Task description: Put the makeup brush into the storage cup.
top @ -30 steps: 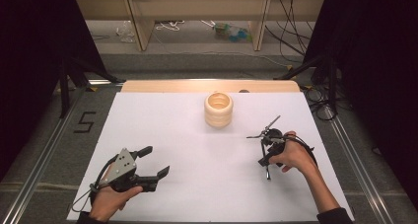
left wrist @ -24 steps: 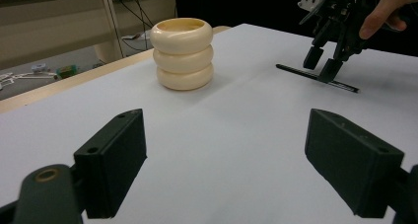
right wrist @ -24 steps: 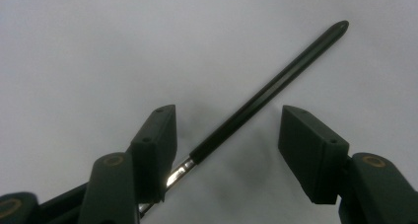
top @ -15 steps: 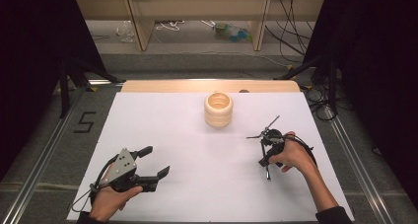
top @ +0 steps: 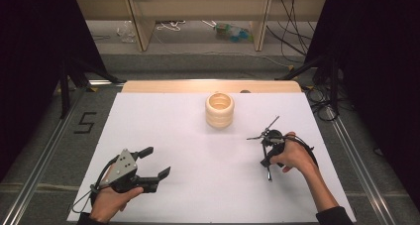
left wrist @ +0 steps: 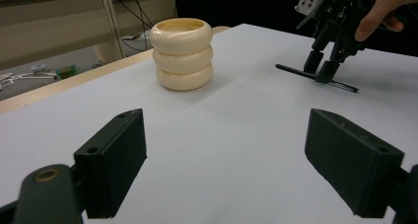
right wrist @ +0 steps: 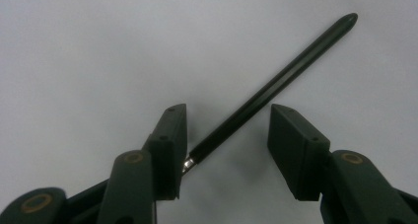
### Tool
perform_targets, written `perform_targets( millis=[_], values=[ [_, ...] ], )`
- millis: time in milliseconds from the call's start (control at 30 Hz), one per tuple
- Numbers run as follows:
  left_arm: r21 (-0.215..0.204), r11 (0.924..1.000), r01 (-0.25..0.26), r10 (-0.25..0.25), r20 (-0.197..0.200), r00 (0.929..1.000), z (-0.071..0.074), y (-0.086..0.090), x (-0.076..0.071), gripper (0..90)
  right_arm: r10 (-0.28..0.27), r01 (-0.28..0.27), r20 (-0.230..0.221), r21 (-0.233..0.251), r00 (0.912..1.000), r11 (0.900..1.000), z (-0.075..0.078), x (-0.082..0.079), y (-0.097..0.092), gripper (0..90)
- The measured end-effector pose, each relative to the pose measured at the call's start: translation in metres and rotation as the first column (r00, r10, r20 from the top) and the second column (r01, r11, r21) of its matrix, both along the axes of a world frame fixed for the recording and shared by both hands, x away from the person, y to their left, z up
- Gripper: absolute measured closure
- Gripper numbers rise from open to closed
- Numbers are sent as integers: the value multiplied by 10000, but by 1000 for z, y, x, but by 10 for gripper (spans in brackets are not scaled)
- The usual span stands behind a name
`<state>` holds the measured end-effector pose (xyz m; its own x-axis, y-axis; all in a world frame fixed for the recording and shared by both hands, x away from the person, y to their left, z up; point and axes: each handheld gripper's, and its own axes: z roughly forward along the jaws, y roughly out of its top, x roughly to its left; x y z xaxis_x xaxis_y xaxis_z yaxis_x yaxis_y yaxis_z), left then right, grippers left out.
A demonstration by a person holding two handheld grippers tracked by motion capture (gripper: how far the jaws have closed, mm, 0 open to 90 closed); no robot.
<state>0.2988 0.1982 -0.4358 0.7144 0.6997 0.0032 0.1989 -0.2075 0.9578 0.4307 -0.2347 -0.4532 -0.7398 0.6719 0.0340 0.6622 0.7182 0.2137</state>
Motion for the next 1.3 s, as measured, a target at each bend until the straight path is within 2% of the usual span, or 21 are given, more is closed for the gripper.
perform_targets(
  millis=[167,333,500,967,1000,1033,1133,1167,1200,1300],
  values=[
    [-19,10000,10,-10,-13,10000,0,0,0,159,113,-109,135,-272,9998,9996,0,1,2,557],
    [-26,10000,21,-21,-6,10000,0,0,0,158,104,-100,80,-473,9999,9988,1,1,3,587],
    [-18,10000,25,-25,-7,10000,0,0,0,159,255,-250,92,-509,9996,9984,1,2,3,612],
    [-46,10000,30,-30,-48,10000,0,-1,0,160,135,-131,50,-631,9999,9979,2,4,2,708],
    [126,9998,145,-146,112,9998,0,0,1,160,136,-132,50,-644,9999,9978,2,4,2,712],
    [87,9999,144,-146,233,9996,0,0,1,160,157,-153,49,-682,9999,9976,2,4,2,719],
    [111,9998,152,-154,251,9996,0,0,2,160,225,-215,143,-686,9996,9974,1,4,3,733],
    [115,9998,149,-152,263,9995,0,0,2,160,57,-55,33,-710,10000,9975,1,3,5,737],
    [146,9997,175,-179,298,9994,1,0,2,160,207,-203,56,-715,9998,9972,1,4,4,742],
    [136,9998,174,-178,283,9994,1,0,2,160,155,-156,-16,-819,9999,9965,2,5,5,749]
  ],
)
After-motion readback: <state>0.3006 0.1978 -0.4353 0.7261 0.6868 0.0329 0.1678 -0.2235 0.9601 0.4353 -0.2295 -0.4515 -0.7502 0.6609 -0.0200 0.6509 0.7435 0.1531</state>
